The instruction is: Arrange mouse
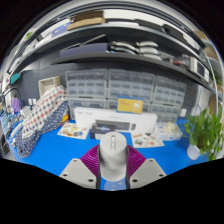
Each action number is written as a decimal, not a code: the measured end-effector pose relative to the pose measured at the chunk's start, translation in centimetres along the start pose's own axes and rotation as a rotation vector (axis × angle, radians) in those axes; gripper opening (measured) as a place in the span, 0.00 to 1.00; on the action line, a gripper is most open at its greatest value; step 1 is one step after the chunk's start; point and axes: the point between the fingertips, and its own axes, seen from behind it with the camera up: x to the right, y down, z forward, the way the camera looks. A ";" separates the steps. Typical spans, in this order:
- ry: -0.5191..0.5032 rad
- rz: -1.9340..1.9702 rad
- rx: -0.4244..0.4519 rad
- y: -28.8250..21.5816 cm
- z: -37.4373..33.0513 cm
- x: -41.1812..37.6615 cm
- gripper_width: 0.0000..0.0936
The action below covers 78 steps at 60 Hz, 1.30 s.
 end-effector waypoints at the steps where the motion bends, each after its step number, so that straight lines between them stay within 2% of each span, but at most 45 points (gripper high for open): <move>1: 0.003 0.009 -0.010 0.6 0.1 0.9 0.37; 7: 0.038 0.038 -0.097 6.0 1.2 5.4 0.37; 19: 0.025 0.075 -0.293 17.1 3.2 7.6 0.37; 30: 0.013 0.096 -0.357 21.9 4.4 8.1 0.38; 35: 0.007 0.126 -0.326 21.8 4.7 8.1 0.40; 47: 0.017 0.095 -0.345 22.0 4.8 8.0 0.53; 51: -0.002 0.094 -0.374 22.2 4.5 7.6 0.70; 52: -0.010 0.092 -0.384 22.3 4.4 7.4 0.83; 57: -0.043 0.055 -0.405 21.7 3.7 6.9 0.84; 64: -0.032 0.023 -0.400 19.6 2.0 7.4 0.85; 78: 0.007 0.046 -0.272 10.9 -2.8 9.5 0.85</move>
